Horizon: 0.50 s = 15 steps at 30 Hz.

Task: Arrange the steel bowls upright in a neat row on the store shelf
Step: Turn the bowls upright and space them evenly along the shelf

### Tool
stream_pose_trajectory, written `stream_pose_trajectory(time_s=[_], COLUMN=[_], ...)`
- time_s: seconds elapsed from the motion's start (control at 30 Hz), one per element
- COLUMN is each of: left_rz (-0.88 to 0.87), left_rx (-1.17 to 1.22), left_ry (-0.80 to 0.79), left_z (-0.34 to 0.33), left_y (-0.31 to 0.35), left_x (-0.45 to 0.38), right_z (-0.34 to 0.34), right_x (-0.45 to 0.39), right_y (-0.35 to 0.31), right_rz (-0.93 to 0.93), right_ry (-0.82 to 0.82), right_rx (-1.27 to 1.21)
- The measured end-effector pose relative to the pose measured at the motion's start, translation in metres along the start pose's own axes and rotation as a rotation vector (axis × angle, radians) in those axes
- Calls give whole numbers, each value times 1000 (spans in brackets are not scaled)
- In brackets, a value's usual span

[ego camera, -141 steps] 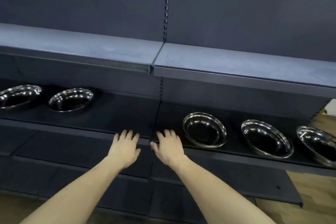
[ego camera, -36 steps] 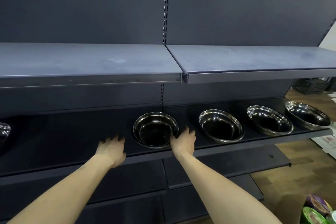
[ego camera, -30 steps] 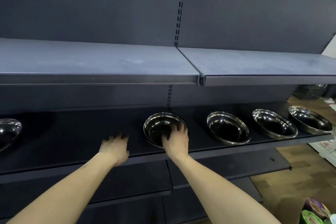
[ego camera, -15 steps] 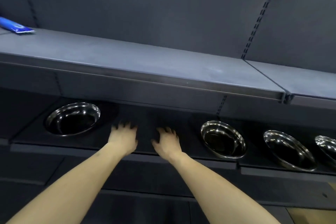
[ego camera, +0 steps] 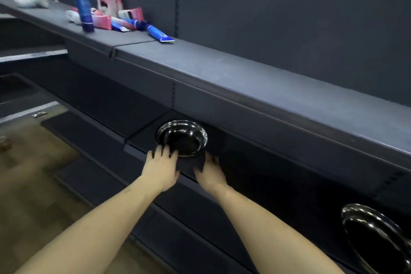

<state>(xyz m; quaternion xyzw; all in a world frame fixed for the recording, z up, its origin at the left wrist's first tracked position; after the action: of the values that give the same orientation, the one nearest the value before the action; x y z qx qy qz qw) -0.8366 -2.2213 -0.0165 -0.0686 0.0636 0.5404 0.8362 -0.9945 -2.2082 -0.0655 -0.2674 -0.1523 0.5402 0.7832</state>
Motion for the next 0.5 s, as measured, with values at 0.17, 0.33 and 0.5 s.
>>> stream_pose_trajectory(time_s=[0.17,0.33,0.5], left_rz=[99,171,180], left_rx=[-41,-36,-45], left_ry=[-52,-97,-108], left_z=[-7,-12,-22], left_y=[-45,-65,-60], left_x=[-2,-13,-26], right_z=[-22,-45,-40], right_x=[-32,-62,-74], right_y=[-15,-6,6], right_rz=[-232,-425,-459], right_ry=[39,-6,25], right_rx=[-179,-233,-267])
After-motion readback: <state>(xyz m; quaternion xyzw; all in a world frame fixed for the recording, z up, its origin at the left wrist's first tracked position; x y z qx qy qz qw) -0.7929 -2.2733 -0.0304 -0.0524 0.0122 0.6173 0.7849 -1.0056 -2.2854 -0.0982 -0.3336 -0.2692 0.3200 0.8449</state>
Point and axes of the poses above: each hand's wrist, its own x-axis away from the middle knuckle, its own z-axis out of the back of the hand, y = z × x, the point moved 8 cm from there along -x, towards the middle knuckle, and after that the axes turned 12 degrees about y, right-handed, at the moved point
